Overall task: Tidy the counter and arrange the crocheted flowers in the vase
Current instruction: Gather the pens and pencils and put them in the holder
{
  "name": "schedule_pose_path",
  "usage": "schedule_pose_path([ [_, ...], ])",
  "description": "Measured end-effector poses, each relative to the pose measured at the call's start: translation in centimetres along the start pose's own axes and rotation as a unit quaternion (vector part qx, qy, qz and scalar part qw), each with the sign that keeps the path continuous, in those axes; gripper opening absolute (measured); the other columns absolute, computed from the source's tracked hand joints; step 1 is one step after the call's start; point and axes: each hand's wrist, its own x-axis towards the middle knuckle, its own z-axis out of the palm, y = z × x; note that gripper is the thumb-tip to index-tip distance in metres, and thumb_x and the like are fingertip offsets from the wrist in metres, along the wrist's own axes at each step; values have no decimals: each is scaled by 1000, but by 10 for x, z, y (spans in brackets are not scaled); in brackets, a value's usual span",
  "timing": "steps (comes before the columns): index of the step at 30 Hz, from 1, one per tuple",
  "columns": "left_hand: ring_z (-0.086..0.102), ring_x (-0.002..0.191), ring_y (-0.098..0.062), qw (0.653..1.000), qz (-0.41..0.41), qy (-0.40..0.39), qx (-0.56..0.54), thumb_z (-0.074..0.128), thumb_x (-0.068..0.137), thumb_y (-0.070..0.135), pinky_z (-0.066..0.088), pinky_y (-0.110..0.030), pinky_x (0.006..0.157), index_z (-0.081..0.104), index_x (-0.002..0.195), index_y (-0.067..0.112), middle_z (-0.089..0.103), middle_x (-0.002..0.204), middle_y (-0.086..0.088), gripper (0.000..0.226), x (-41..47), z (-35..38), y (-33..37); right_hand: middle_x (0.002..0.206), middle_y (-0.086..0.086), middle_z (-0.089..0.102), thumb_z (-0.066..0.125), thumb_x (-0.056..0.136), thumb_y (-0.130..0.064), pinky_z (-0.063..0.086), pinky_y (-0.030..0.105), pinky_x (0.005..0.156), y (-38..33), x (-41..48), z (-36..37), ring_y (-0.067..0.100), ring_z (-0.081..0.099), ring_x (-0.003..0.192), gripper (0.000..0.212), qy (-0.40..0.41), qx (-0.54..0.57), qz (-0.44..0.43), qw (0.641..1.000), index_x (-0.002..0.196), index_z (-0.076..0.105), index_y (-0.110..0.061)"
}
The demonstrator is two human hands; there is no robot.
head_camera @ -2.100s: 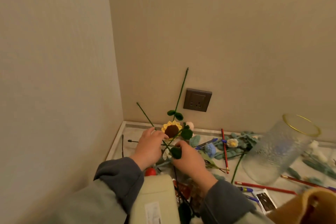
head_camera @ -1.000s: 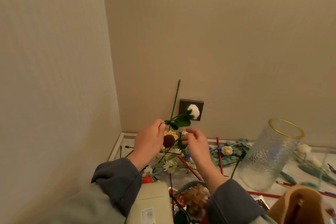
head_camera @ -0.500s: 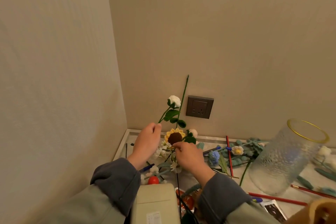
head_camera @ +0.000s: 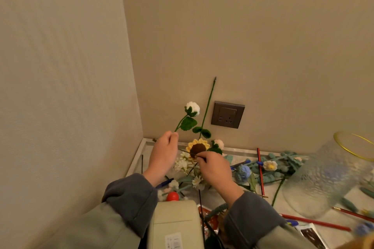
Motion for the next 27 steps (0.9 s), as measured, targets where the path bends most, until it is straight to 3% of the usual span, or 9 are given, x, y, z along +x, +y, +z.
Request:
schedule_pose_path([
  [6,50,57,-8,994,93,42,36,38,97,44,44,-36,56,51,79,33,54,66,4,25,-7,-1,17,104,-5,69,50,97,-26,48,39,86,-5,2,-13,18,58,99,27,133,64,-42,988,116,69,-28],
  [10,51,60,-5,989,140,40,13,39,95,49,44,-27,54,56,89,37,56,68,8,21,-13,2,33,99,-6,61,51,98,-26,50,36,83,-15,-2,-22,16,57,97,27,140,127,-38,981,119,68,-26],
  [13,50,58,-2,986,161,31,-15,40,95,47,40,-16,51,58,92,36,57,69,15,21,-17,3,44,91,-7,53,51,98,-33,49,33,71,-18,-5,-32,14,53,88,28,163,91,-30,982,120,67,-29],
  [15,50,58,-2,985,165,24,-34,40,96,45,40,-16,52,58,93,35,57,69,17,21,-20,4,51,97,-10,65,48,98,-35,51,32,69,-19,-6,-40,11,59,89,28,153,102,-10,983,119,67,-32],
  [18,49,57,-6,984,164,10,-66,39,98,42,43,-27,54,58,94,34,55,68,12,21,-23,5,65,91,-8,72,42,99,-29,57,40,72,-21,-8,-52,9,67,79,30,109,251,48,961,117,66,-29],
  [20,48,56,-8,982,168,5,-85,39,99,39,42,-30,55,58,93,32,56,68,7,21,-27,6,75,87,-7,71,40,98,-29,59,45,76,-25,-11,-57,9,68,75,30,88,333,83,935,104,69,-29],
  [23,46,52,-7,977,174,8,-124,39,101,33,37,-27,55,56,89,26,57,67,1,22,-36,8,89,81,-7,72,45,98,-39,59,46,76,-30,-17,-61,10,69,79,32,83,360,91,925,78,68,-29],
  [27,47,46,-10,967,189,27,-170,37,102,30,38,-24,48,55,93,21,62,65,-1,21,-50,5,103,77,-2,74,61,91,-31,61,42,66,-32,-27,-64,13,71,73,23,93,364,74,924,72,73,-28],
])
